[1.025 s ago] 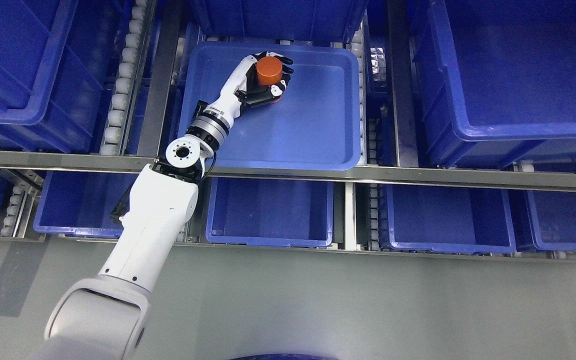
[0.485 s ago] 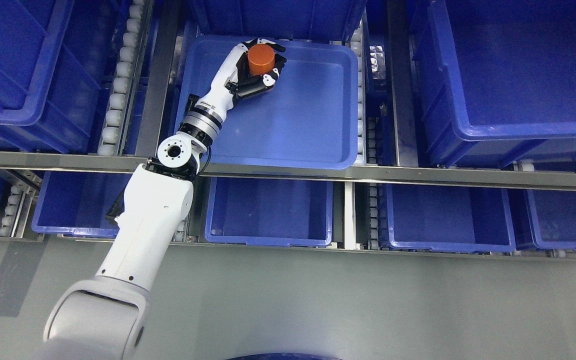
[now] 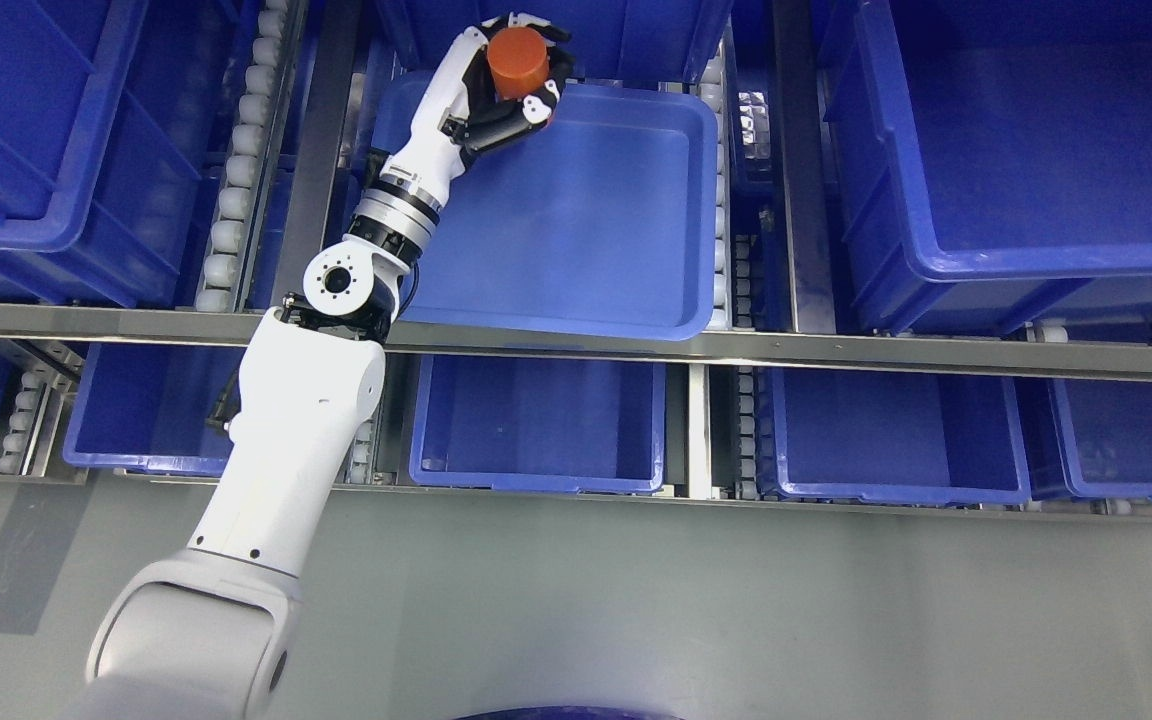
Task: Grab orange capacitor from left shelf to right desk
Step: 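Lift the orange capacitor up out of the blue bin, then carry the capacitor in the left hand while turning toward the steel table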
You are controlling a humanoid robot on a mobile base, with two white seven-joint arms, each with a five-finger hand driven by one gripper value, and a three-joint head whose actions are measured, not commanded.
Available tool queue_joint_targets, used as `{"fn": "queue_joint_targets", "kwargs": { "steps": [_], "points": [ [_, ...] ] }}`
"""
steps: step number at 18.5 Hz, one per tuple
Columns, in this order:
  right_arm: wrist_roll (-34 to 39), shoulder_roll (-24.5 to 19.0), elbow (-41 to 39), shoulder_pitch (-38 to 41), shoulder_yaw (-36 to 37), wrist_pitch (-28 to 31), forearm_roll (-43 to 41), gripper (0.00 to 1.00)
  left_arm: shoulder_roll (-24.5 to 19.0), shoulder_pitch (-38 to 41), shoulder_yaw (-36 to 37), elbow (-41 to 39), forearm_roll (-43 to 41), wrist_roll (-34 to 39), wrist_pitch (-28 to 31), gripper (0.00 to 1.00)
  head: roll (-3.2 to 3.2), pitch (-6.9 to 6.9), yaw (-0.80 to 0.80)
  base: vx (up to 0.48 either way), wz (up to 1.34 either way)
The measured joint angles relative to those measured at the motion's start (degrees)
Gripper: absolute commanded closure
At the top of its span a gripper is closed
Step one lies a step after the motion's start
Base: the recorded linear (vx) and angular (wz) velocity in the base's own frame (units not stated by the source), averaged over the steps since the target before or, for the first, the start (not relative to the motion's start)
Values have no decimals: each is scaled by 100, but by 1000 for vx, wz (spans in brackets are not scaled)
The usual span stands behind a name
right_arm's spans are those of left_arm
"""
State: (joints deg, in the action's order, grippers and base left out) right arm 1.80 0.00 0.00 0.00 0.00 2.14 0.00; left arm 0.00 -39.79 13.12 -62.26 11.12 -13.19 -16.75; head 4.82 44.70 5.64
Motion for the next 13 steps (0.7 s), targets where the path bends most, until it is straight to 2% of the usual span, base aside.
{"fn": "queue_joint_targets", "kwargs": {
  "steps": [4, 8, 13],
  "points": [
    [0, 0, 0, 0, 0, 1, 0, 0, 0, 201, -48, -505, 62, 449, -369, 97, 0, 0, 0, 0, 0],
    [0, 0, 0, -1, 0, 2, 0, 0, 0, 698, -213, -1116, 9, 991, -492, 97, 0, 0, 0, -27, 15],
    [0, 0, 0, -1, 0, 2, 0, 0, 0, 1229, -569, -1690, -130, 1074, -529, 97, 0, 0, 0, -85, 3]
  ]
}}
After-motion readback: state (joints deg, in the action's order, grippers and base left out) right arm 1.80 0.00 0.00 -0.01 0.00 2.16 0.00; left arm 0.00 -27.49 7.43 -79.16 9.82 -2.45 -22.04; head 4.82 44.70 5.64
